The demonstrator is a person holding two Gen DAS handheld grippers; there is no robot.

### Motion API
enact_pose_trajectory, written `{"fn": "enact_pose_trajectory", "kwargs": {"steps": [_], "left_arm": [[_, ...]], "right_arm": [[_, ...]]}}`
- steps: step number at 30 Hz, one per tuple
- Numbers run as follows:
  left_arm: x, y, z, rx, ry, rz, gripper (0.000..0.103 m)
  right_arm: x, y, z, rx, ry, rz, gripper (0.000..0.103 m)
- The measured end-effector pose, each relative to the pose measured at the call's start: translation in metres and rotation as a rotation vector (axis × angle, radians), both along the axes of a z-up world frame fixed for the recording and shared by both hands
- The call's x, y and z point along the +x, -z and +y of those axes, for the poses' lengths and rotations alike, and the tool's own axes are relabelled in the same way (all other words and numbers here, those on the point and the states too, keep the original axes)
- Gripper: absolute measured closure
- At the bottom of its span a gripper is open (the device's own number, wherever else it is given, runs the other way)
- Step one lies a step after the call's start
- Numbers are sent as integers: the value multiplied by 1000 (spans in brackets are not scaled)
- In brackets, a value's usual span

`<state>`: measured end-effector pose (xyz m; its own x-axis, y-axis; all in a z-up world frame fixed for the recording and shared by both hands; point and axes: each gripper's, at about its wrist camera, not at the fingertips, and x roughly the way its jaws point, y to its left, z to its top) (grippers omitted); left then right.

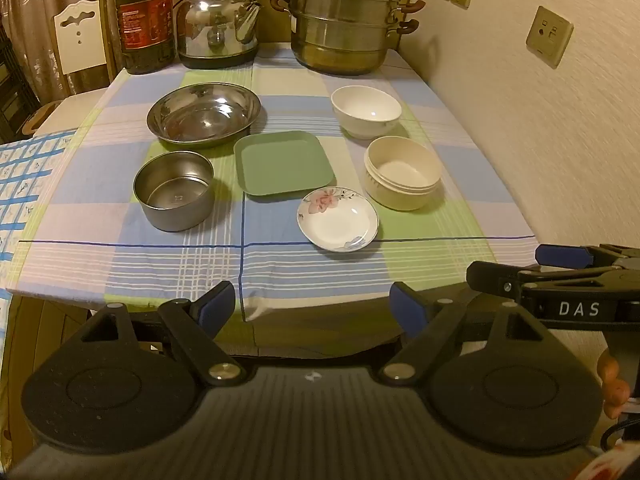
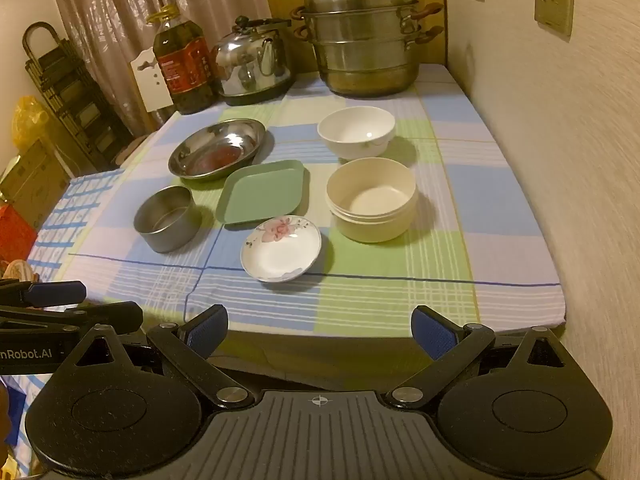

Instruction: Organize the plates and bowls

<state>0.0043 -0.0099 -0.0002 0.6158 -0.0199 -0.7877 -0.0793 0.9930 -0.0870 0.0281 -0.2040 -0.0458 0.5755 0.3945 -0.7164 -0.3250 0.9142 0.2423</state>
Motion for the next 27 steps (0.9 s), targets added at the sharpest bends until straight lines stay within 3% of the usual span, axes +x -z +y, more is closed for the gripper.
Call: {"fn": "enact_pose_trajectory", "kwargs": {"steps": [27], "left_arm": [[2, -1, -4, 1, 2, -3, 20]], "right_arm": [[-1, -1, -2, 1, 1, -11, 5]]}}
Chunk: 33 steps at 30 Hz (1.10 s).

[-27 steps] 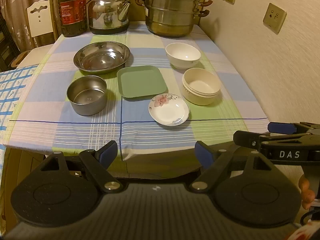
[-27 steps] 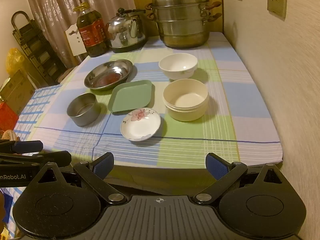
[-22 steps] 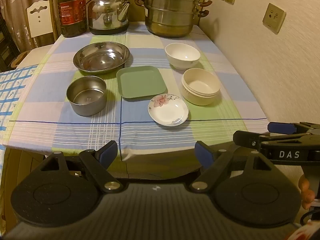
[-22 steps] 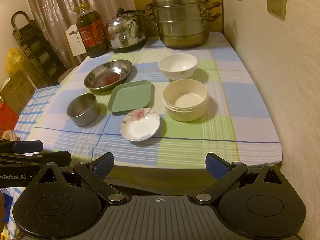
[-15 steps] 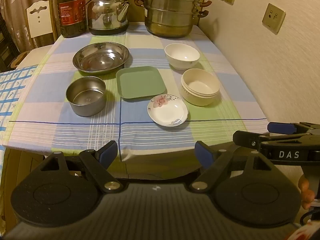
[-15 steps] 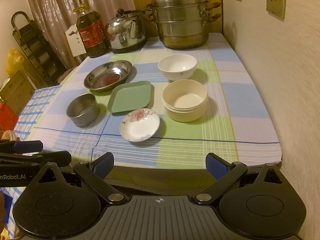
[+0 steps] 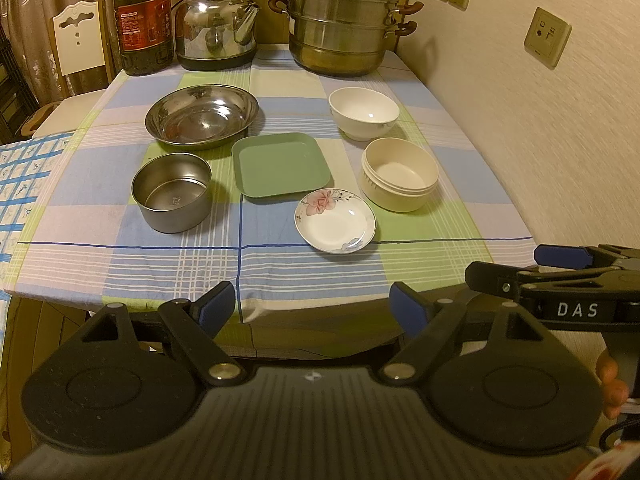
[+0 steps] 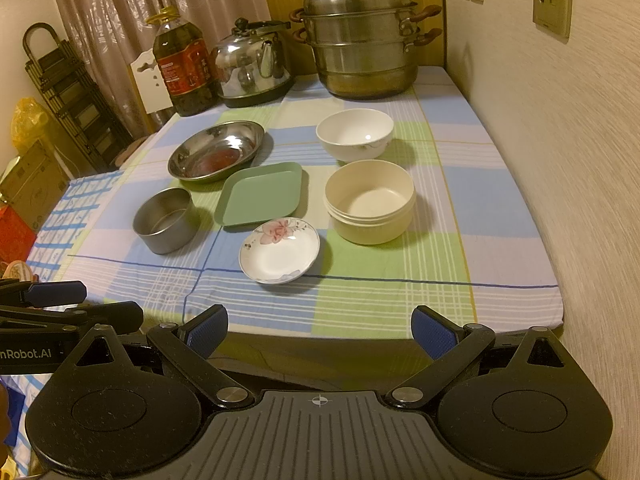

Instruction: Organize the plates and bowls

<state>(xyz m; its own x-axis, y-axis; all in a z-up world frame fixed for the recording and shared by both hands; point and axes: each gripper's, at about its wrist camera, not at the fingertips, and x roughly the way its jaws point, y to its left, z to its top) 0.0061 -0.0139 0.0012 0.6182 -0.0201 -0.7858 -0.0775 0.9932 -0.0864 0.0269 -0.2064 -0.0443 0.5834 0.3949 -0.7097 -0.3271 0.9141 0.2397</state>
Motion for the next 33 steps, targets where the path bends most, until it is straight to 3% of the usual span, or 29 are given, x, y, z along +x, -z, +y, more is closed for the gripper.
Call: {"fn": "enact_pose_trajectory", "kwargs": {"steps": [29, 33], "left_arm": [[12, 1, -3, -21, 8, -14, 20], [19, 2, 3, -21, 3, -19, 24]], "right_arm": [[11, -1, -19, 28, 27, -18, 5], [21, 2, -16, 39, 24, -13, 5]]}}
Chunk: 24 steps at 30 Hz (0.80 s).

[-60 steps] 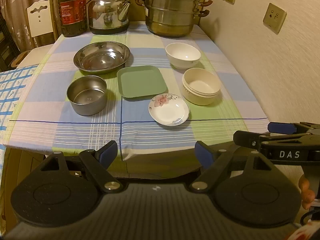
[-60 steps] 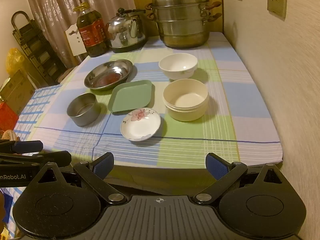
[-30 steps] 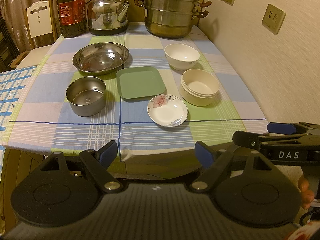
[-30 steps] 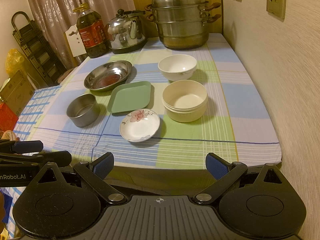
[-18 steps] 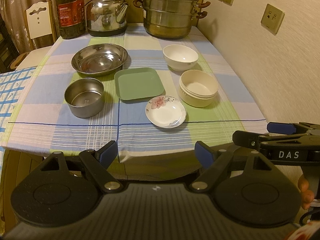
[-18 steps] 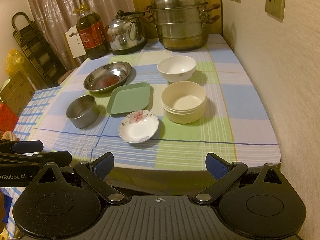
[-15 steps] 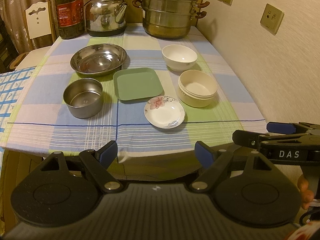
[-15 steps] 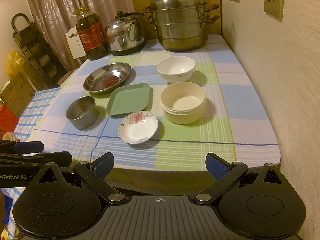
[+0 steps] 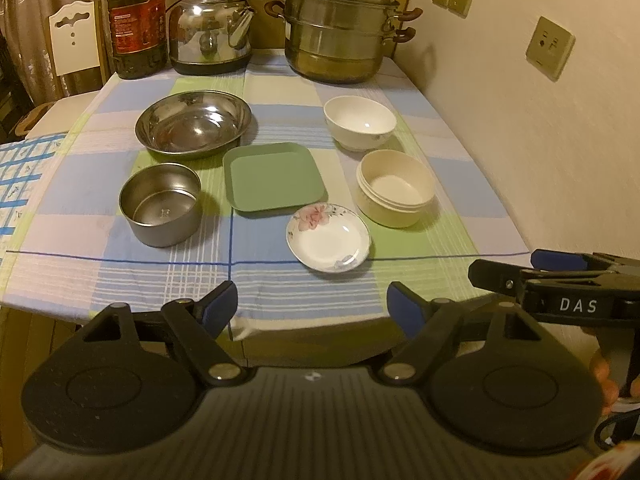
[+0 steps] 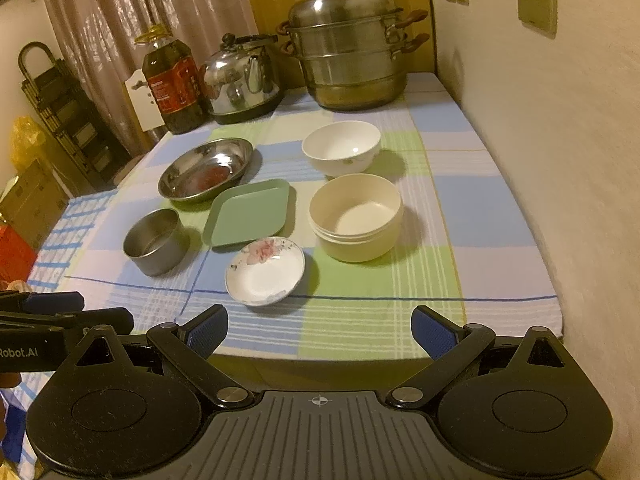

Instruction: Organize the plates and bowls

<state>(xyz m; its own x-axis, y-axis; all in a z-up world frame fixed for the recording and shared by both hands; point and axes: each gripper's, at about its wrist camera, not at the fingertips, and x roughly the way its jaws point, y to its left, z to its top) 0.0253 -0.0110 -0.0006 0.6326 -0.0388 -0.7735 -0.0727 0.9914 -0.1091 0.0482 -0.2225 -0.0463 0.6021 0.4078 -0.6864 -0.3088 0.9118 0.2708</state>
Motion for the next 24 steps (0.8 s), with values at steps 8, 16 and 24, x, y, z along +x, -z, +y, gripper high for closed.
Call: {"fn": "enact_pose_trajectory", "kwargs": {"steps": [8, 16, 24], "left_arm": [[30, 8, 22, 6, -7, -4, 27], [81, 26, 47, -18, 20, 12, 35], [130, 45, 72, -37, 44, 33, 45]], "right_arm": [[21, 6, 14, 12, -7, -14, 5], [59, 10, 36, 70, -5, -28, 6], [109, 22, 69, 79, -11, -12, 21]]}}
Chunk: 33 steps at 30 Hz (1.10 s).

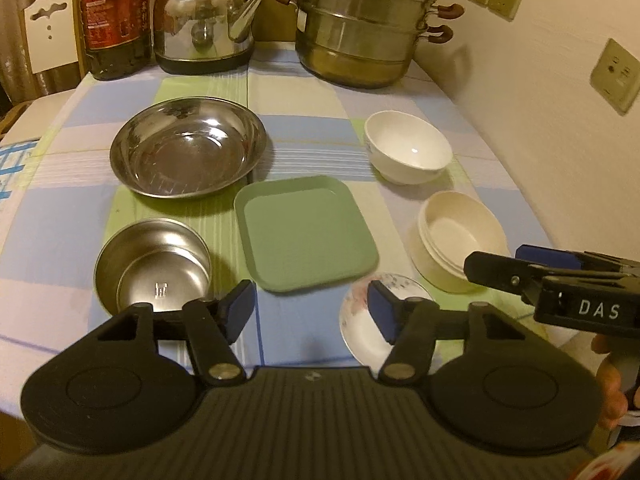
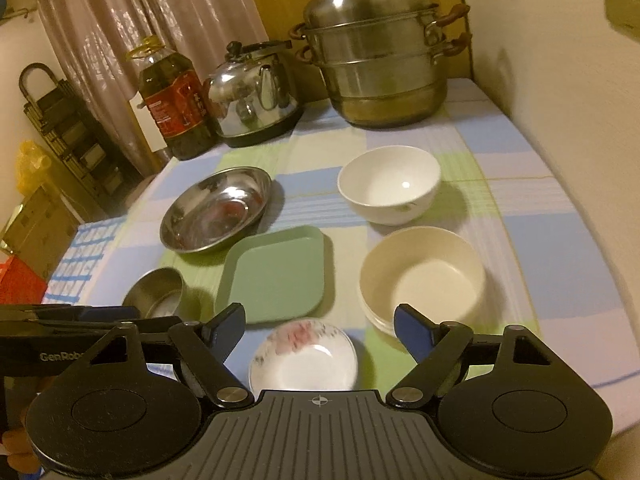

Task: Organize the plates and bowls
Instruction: 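Reach the left gripper to the green square plate and grasp its edge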

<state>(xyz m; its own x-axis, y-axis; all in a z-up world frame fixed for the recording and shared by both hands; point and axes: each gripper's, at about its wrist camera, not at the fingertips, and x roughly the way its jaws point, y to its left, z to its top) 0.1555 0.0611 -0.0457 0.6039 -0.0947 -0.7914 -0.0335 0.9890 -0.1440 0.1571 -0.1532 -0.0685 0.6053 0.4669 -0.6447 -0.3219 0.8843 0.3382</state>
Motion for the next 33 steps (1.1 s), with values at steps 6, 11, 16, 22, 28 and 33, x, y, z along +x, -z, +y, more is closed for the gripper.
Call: {"fn": "enact_pose_trajectory", "kwargs": {"steps": [6, 11, 16, 22, 28, 33], "left_arm": [[30, 16, 17, -12, 7, 23, 52], [50, 29, 26, -12, 16, 38, 60], [70, 42, 32, -7, 12, 71, 66], [96, 59, 44, -10, -20, 141, 74], [116, 72, 53, -12, -42, 201, 76], [129, 82, 56, -3, -43, 241, 76]], "right_arm": [[30, 12, 21, -10, 1, 25, 24], [51, 25, 34, -17, 14, 56, 28], [70, 36, 46, -27, 15, 77, 37], [93, 49, 57, -37, 27, 105, 47], [112, 62, 71, -65, 20, 133, 54], [120, 70, 79, -104, 15, 143, 56]]}}
